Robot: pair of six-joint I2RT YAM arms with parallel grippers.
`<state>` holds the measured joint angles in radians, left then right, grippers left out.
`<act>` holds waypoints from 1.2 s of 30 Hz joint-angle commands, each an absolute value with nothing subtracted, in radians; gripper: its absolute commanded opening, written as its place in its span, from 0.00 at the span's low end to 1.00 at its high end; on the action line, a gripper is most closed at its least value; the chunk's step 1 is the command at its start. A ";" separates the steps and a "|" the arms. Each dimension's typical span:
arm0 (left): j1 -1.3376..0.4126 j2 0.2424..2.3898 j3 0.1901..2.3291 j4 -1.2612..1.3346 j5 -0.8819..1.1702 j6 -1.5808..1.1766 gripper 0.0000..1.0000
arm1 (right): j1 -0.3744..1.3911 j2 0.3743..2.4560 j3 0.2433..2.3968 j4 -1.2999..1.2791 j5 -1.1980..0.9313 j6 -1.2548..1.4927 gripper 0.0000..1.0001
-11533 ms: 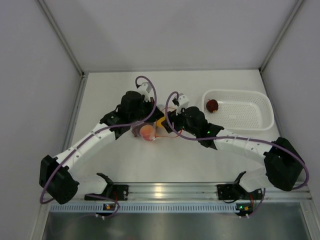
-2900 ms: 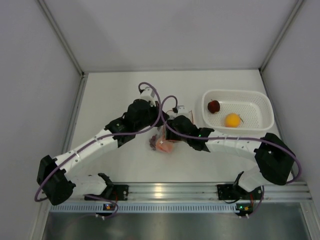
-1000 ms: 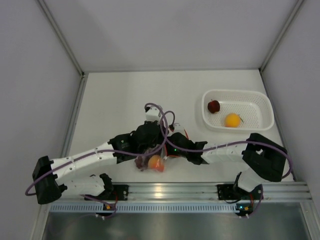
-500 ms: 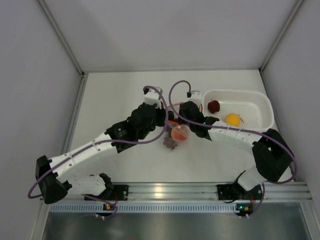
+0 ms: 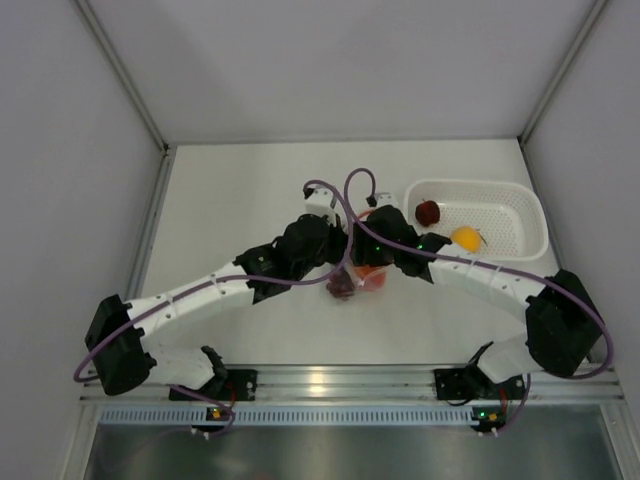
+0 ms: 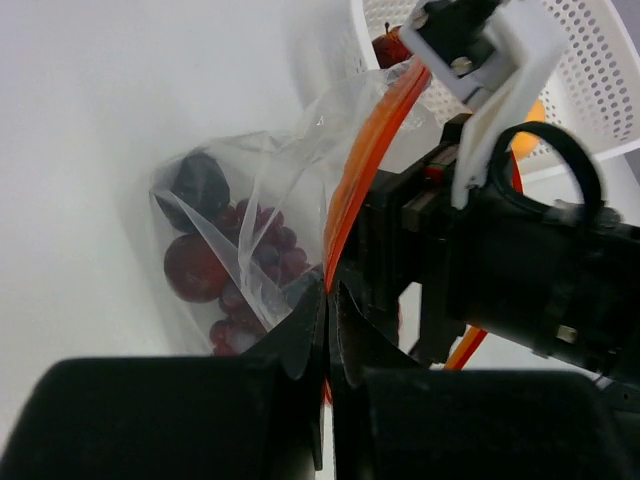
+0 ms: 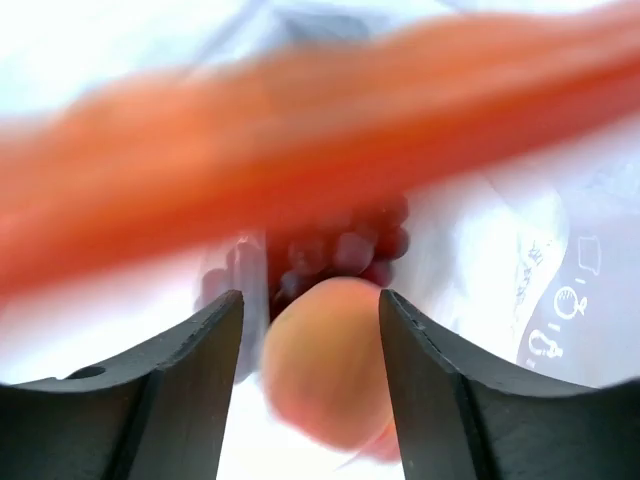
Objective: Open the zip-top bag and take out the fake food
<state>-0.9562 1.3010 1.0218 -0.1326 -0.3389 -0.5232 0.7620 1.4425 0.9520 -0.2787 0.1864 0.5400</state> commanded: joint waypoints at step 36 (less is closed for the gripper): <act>-0.977 1.397 1.014 -0.060 -0.192 -0.652 0.00 | 0.787 1.405 0.676 -0.268 0.103 0.614 0.88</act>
